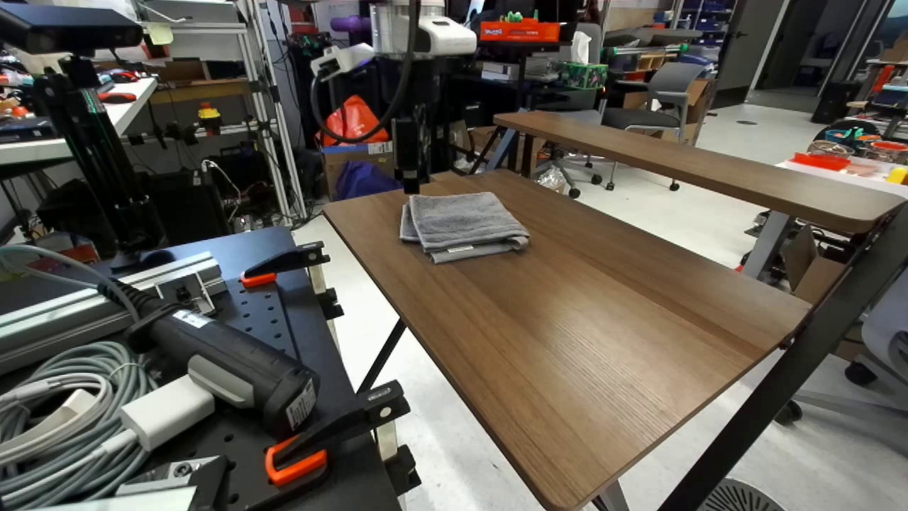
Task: Move the towel
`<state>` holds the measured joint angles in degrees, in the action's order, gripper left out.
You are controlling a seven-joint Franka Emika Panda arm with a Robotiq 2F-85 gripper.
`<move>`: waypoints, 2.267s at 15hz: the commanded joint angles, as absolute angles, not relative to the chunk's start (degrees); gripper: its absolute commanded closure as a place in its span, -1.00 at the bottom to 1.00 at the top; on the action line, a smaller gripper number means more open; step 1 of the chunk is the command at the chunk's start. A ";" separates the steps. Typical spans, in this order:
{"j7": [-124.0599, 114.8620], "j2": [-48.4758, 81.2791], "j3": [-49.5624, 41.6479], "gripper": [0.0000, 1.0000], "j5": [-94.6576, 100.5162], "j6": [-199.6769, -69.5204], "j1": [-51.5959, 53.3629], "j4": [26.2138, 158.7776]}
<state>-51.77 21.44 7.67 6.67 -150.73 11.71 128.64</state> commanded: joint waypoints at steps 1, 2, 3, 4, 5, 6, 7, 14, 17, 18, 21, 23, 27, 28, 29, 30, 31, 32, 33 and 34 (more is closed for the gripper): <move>-54.96 30.41 3.60 -1.00 6.20 -150.12 16.91 118.51; -55.46 32.42 2.84 -1.00 5.99 -150.03 18.00 116.32; -56.05 34.16 2.22 -1.00 5.75 -149.69 18.94 114.39; -56.47 35.85 1.67 -1.00 5.53 -149.64 19.62 112.61; -56.90 37.49 1.14 -1.00 5.28 -149.39 20.20 110.85; -57.31 39.11 0.63 -1.00 5.04 -149.00 20.60 109.06; -57.58 40.52 0.36 -1.00 4.66 -148.56 20.78 107.50; -57.60 46.45 -1.72 -1.00 2.11 -146.06 19.84 100.03; -57.43 47.02 -3.20 -1.00 0.97 -144.61 18.28 98.61; -57.49 47.35 -3.84 -1.00 0.55 -144.13 17.63 98.24; -57.47 48.08 -5.62 -1.00 -0.61 -142.92 14.91 97.56; -57.26 48.34 -6.45 -1.00 -1.72 -142.36 12.39 97.36; -57.17 48.66 -7.59 -1.00 -4.01 -140.21 7.24 96.05; -57.42 48.37 -7.91 -1.00 -4.27 -139.75 6.51 95.97; -57.29 48.09 -7.93 -1.00 -4.44 -139.34 5.79 95.90; -57.09 47.82 -7.81 -1.00 -4.58 -138.93 5.15 95.77; -56.70 47.43 -7.47 -1.00 -4.77 -138.56 4.55 95.77; -55.93 46.75 -6.88 -1.00 -5.15 -138.15 3.93 95.94; -54.57 45.32 -5.73 -1.00 -6.23 -137.53 3.10 96.61; -53.28 44.12 -4.87 -1.00 -7.09 -137.39 2.63 97.35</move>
